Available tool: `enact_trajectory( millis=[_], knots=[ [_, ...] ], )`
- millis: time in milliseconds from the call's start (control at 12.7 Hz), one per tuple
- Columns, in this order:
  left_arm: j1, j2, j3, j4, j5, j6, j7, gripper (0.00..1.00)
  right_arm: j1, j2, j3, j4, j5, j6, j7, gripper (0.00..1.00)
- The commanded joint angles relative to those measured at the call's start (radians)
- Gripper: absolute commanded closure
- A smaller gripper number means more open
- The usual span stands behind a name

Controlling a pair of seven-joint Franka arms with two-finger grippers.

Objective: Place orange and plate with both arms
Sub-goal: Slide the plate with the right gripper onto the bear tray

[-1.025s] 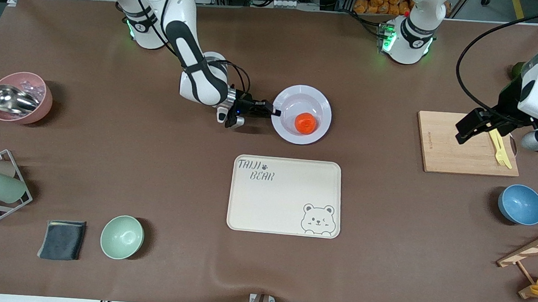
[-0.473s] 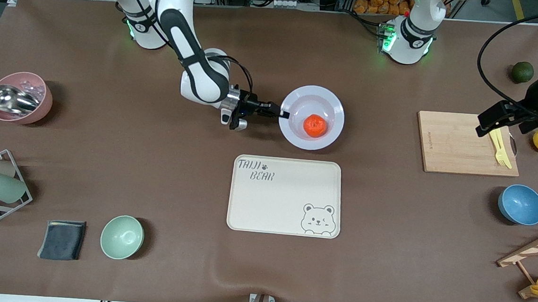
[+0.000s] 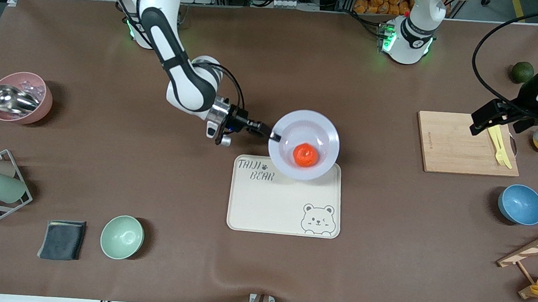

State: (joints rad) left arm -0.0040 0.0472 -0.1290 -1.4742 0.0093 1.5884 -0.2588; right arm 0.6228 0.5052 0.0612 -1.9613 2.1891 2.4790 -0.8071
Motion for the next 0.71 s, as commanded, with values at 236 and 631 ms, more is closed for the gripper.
enact_trajectory(
  millis=[236, 631],
  knots=[
    [-0.001, -0.016, 0.002, -0.002, -0.017, -0.016, 0.0, 0.0, -0.103, 0.189, 0.009, 0.205, -0.084, 0.021, 0.02, 1.0],
    [0.001, -0.02, -0.003, 0.002, -0.017, -0.053, 0.0, 0.0, -0.086, 0.294, 0.009, 0.298, -0.103, 0.075, 0.017, 1.0]
  ],
)
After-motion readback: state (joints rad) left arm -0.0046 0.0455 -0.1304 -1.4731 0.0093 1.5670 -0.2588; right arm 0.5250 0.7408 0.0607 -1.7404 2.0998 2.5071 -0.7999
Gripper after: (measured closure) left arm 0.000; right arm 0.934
